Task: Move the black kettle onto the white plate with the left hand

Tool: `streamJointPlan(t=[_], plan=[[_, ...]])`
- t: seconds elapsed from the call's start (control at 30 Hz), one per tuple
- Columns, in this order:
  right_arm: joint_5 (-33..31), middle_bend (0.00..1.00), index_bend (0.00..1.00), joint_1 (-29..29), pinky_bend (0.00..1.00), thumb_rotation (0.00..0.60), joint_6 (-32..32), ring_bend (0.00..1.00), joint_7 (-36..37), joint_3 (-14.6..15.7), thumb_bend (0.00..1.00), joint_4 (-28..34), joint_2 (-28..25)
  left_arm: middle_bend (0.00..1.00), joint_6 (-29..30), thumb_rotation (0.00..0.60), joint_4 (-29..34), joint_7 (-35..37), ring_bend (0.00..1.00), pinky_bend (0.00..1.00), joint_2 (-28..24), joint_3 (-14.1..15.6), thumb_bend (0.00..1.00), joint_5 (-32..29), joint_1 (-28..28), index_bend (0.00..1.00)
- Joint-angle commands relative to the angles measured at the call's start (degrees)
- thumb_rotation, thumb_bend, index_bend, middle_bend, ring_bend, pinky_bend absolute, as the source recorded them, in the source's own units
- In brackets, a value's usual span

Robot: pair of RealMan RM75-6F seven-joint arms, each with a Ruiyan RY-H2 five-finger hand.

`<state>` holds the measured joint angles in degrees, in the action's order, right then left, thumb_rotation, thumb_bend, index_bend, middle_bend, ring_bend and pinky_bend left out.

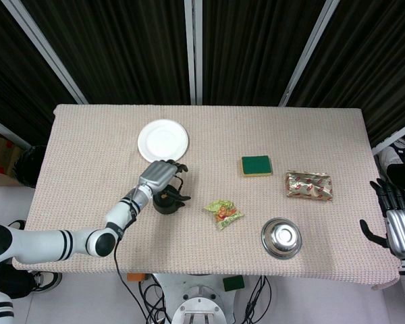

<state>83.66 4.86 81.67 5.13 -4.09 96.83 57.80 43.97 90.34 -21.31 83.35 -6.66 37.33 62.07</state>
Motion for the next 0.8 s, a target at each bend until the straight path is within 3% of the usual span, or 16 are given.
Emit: streamJointPlan(t=[0.03, 0.53, 0.8], plan=[[0.01, 0.0, 0.0, -0.01, 0.0, 0.6, 0.03, 0.0, 0.0, 0.0, 0.33, 0.01, 0.0, 0.26, -0.01, 0.266, -0.04, 0.14, 0.17, 0.25, 0.03, -0.03, 0.0, 0.01, -0.02, 0.23], [0.26, 0.0, 0.0, -0.41, 0.0, 0.6, 0.69, 0.0, 0.3, 0.13, 0.33, 0.18, -0.27, 0.3, -0.02, 0.267, -0.45, -0.7, 0.17, 0.25, 0.17, 0.36, 0.0, -0.49, 0.72, 0.28], [0.29, 0.0, 0.0, -0.18, 0.0, 0.6, 0.26, 0.0, -0.08, 0.18, 0.33, 0.19, -0.11, 0.39, 0.97, 0.268, 0.51, -1.43, 0.3, 0.25, -0.24, 0.78, 0.0, -0.26, 0.62, 0.38]])
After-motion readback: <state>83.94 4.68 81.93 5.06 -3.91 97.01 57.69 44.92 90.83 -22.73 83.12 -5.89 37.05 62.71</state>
